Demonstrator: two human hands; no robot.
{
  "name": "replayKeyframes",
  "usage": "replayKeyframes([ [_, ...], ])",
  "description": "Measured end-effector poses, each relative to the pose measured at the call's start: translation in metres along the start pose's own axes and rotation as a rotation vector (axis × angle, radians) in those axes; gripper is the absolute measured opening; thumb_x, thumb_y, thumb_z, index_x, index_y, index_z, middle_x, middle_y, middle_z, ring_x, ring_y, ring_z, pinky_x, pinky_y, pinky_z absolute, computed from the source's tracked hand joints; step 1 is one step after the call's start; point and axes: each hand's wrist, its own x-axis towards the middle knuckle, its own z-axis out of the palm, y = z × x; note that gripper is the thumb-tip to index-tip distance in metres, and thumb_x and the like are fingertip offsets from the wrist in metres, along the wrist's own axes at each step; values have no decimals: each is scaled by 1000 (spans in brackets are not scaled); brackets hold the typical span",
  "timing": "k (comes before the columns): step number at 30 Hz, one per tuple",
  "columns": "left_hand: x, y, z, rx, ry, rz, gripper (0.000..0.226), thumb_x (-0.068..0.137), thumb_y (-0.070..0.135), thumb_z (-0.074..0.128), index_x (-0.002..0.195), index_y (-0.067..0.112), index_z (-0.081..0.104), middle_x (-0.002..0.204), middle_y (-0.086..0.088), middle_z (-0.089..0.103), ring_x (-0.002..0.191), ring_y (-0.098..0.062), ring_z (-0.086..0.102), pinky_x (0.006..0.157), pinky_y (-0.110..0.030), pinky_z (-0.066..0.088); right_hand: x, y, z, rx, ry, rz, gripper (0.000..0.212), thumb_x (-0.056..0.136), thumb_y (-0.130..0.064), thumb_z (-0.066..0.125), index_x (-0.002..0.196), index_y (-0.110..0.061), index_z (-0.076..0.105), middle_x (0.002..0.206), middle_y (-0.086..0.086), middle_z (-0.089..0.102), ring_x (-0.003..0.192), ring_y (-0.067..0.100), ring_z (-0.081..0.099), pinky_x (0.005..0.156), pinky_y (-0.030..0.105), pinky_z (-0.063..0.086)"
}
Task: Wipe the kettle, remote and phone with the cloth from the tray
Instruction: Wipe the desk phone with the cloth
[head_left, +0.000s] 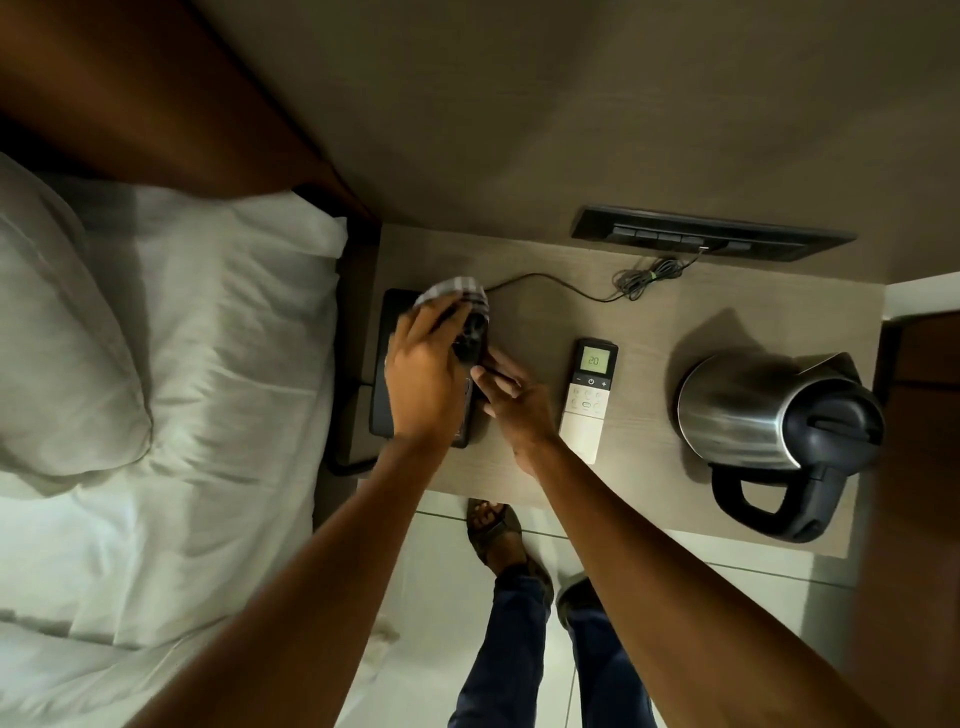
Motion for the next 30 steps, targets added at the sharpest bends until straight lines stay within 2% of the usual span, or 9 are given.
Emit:
replayKeyframes([
  [2, 20, -5, 9, 72, -93, 23, 48, 95, 11, 41, 137, 18, 64, 148, -4, 60, 139, -30, 52, 112, -44, 48, -2, -2, 1, -5, 5, -4, 58, 103, -10, 71, 158, -13, 53, 156, 11, 61, 141, 20, 57, 108, 42, 51],
  [5, 11, -26, 16, 145, -215, 99, 44, 98, 11, 45, 137, 17, 64, 149, -5, 58, 143, -29, 50, 120, -48, 39, -3, 0, -1, -27, 10, -14, 58, 104, -10, 70, 159, -12, 51, 155, 11, 62, 141, 22, 59, 107, 41, 51],
  [10, -53, -44, 10, 109, -247, 49, 40, 93, 6, 55, 131, 15, 67, 141, -7, 64, 136, -26, 56, 115, -47, 46, -1, 0, -3, -62, -12, -18, 58, 106, -3, 63, 160, -19, 50, 152, 6, 61, 140, 22, 60, 117, 44, 53],
  [12, -79, -48, 7, 134, -292, 51, 40, 92, 5, 60, 130, 16, 68, 141, -6, 65, 137, -24, 56, 115, -45, 46, -3, -3, -1, -107, 0, -51, 56, 105, -11, 68, 158, -23, 53, 152, 3, 62, 136, 15, 61, 114, 36, 54],
  [14, -104, -53, 8, 134, -361, 67, 34, 94, 6, 62, 125, 16, 72, 136, -4, 68, 132, -22, 60, 113, -41, 48, -4, -5, -1, -100, -4, -54, 58, 104, -15, 72, 158, -23, 54, 157, 7, 60, 135, 13, 60, 110, 29, 53],
  [17, -153, -64, 7, 99, -486, -15, 23, 99, 16, 59, 116, 19, 74, 124, -1, 73, 113, -13, 68, 103, -26, 52, -5, -8, 2, -51, -10, -3, 59, 104, -11, 70, 160, -20, 51, 158, 15, 59, 131, 17, 62, 115, 44, 51],
  [19, -186, -69, 3, 104, -532, -70, 23, 96, 11, 64, 113, 20, 76, 119, -1, 75, 110, -15, 70, 101, -26, 53, -7, -9, 5, -49, 7, 10, 59, 105, -11, 69, 160, -18, 50, 157, 17, 59, 138, 25, 61, 117, 48, 50],
  [23, -208, -69, -2, 123, -507, -99, 49, 74, -13, 75, 109, 20, 78, 117, -2, 77, 111, -21, 72, 95, -39, 61, -12, -10, 7, -123, 66, 24, 55, 105, -15, 69, 158, -14, 53, 156, 20, 59, 145, 32, 58, 120, 51, 49],
  [30, -158, -38, -25, 113, -299, -47, 49, 78, -15, 67, 114, 17, 77, 122, -5, 75, 117, -26, 69, 98, -34, 55, -36, -20, 4, -165, 65, 28, 47, 106, -21, 69, 152, -15, 60, 154, 18, 62, 143, 29, 60, 120, 49, 49],
])
